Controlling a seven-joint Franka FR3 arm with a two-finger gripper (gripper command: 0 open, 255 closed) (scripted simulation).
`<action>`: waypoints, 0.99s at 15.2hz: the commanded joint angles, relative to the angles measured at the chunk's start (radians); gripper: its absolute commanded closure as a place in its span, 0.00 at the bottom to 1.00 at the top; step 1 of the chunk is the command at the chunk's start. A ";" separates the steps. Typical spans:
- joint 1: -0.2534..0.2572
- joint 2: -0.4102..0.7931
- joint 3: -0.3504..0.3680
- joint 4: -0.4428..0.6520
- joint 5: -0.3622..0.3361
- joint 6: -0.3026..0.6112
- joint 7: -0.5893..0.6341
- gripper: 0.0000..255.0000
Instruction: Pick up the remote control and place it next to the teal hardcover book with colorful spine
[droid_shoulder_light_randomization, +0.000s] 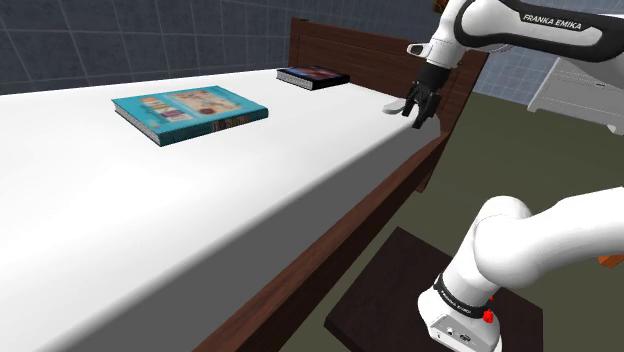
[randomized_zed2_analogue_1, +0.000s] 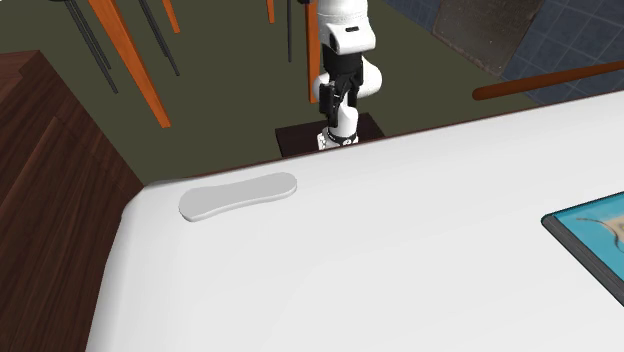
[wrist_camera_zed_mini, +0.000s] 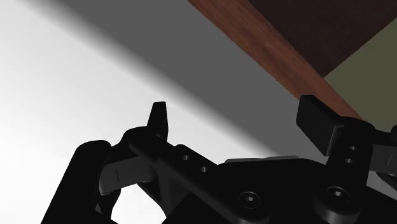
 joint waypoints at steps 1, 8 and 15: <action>0.021 0.047 -0.060 0.048 -0.027 -0.002 -0.110 0.00; 0.120 0.251 -0.278 0.254 -0.062 0.002 -0.486 0.00; 0.244 0.593 -0.566 0.540 0.082 0.004 -0.934 0.00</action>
